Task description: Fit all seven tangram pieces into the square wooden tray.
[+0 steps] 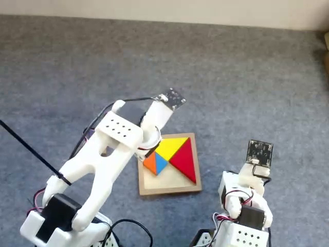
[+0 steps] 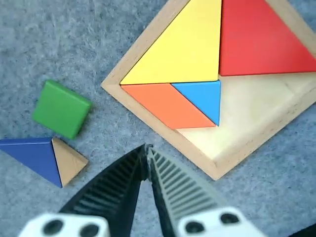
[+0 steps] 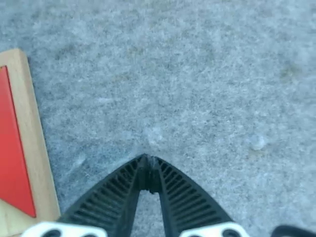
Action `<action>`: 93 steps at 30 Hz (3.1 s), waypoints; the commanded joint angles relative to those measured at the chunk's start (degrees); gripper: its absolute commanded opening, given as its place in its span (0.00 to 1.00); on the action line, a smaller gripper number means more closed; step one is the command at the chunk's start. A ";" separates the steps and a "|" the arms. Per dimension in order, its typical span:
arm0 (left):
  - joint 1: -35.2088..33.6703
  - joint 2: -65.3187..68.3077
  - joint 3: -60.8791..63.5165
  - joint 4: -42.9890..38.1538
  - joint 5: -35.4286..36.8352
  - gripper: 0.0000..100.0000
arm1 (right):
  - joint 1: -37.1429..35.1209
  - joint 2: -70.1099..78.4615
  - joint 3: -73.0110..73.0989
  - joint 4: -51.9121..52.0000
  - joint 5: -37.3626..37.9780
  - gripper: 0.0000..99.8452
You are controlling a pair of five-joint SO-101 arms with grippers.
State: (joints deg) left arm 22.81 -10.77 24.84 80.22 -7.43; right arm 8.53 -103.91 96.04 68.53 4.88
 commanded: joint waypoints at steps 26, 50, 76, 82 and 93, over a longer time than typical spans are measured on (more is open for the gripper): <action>6.20 -2.07 -0.31 -1.05 2.73 0.01 | 0.84 -1.01 6.37 -0.22 0.70 0.01; -19.30 -1.80 1.63 -6.24 -25.41 0.26 | 0.92 -1.01 6.37 -0.22 0.70 0.01; -24.13 36.70 -24.57 -9.14 -30.77 0.26 | 0.92 -1.01 6.37 -0.22 0.70 0.01; -23.78 41.80 -31.69 -2.81 -30.68 0.25 | 0.92 -1.01 6.37 -0.22 0.70 0.01; -21.93 41.80 -34.42 5.80 -28.31 0.06 | 0.92 -1.01 6.37 -0.22 0.70 0.01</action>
State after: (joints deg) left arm -0.31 32.31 -6.73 81.89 -37.67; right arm 8.88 -103.91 96.04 68.53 4.88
